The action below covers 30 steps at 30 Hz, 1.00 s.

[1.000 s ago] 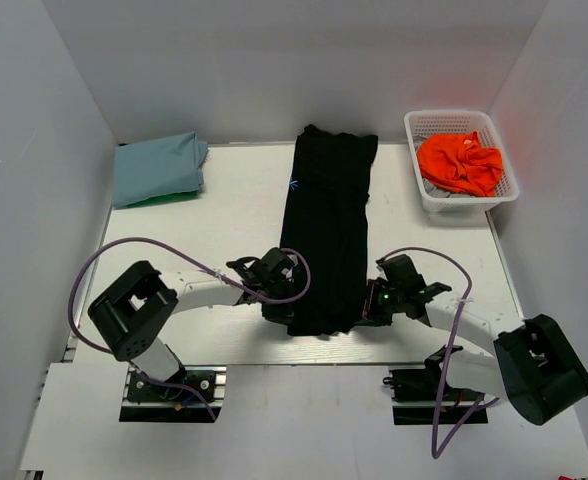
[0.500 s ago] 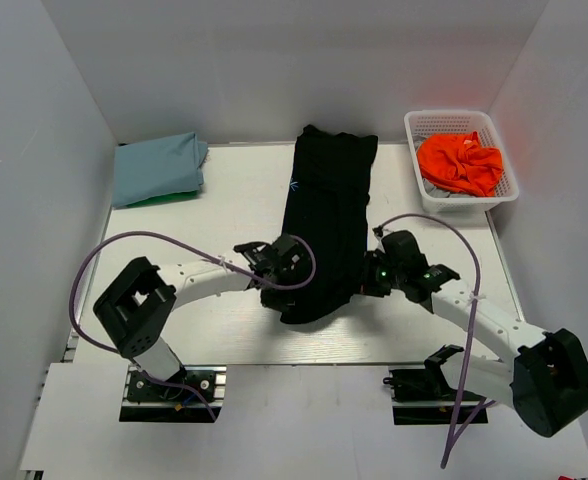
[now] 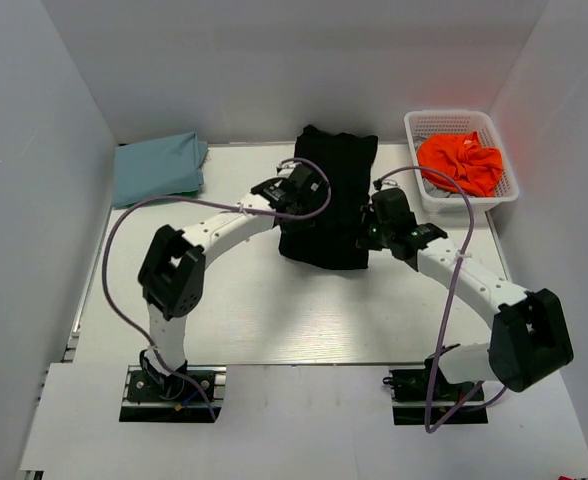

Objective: Fold and stack the t-shirts
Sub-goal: Fold the folded rectangular tshirt in 1/3 of the way

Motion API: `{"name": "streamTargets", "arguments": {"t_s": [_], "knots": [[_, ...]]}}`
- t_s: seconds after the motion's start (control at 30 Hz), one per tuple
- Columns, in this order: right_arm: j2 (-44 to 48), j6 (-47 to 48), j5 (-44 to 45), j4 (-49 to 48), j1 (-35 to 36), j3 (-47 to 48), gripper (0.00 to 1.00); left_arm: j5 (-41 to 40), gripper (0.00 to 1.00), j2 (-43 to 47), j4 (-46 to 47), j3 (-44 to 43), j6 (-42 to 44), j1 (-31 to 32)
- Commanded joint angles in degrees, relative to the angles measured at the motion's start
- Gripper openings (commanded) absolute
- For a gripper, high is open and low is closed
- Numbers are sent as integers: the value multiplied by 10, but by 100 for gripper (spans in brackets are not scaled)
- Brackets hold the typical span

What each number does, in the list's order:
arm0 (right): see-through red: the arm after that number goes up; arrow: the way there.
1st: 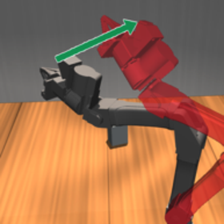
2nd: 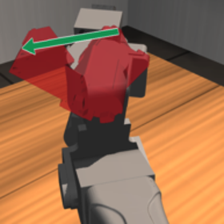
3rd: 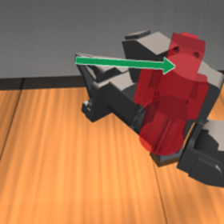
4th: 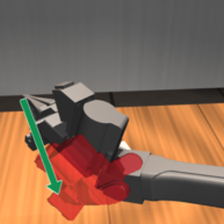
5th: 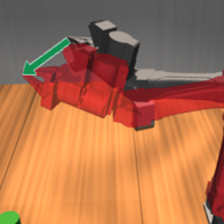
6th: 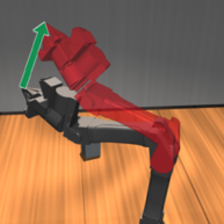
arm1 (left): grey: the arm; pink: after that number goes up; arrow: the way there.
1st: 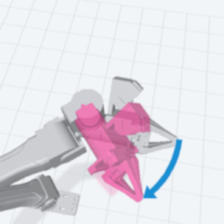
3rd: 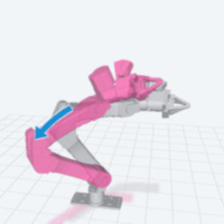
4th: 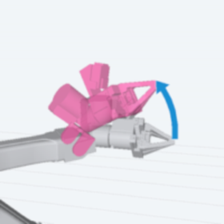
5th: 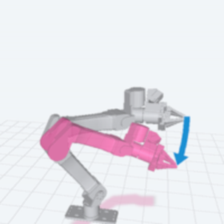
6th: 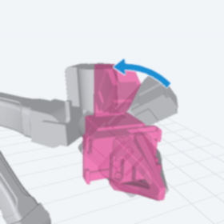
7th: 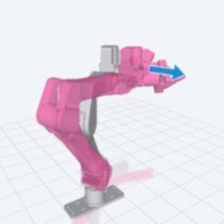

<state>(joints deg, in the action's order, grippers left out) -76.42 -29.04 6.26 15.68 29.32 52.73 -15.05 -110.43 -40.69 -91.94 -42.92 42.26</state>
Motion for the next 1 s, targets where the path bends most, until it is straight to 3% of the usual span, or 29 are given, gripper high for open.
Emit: {"name": "streamTargets", "arguments": {"t_s": [0.0, 0.37, 0.53, 0.73, 0.83, 0.87, 0.93, 0.97], "knots": [[-22, 26, 47, -29, -15, 30, 0, -38, 0, -23, -19, -67, 19, -21], [-133, 71, 31, -61, -64, 127, 0, -7, 0, -88, 46, -148, 84, -68], [-177, 80, -18, -97, -90, 146, 0, 49, 0, -111, 120, -142, 103, -87], [-246, 111, -99, -117, -117, 199, 0, 55, 2, -136, 152, -142, 103, -110], [-304, 115, -136, -117, -135, 230, 0, 91, 22, -159, 190, -142, 135, -117], [-312, 115, -139, -117, -136, 237, 0, 105, 43, -167, 203, -148, 148, -123], [-353, 131, -146, -127, -153, 273, 24, 123, 79, -206, 219, -177, 185, -130], [-363, 135, -167, -149, -162, 285, 27, 123, 97, -225, 205, -244, 193, -138]]}}
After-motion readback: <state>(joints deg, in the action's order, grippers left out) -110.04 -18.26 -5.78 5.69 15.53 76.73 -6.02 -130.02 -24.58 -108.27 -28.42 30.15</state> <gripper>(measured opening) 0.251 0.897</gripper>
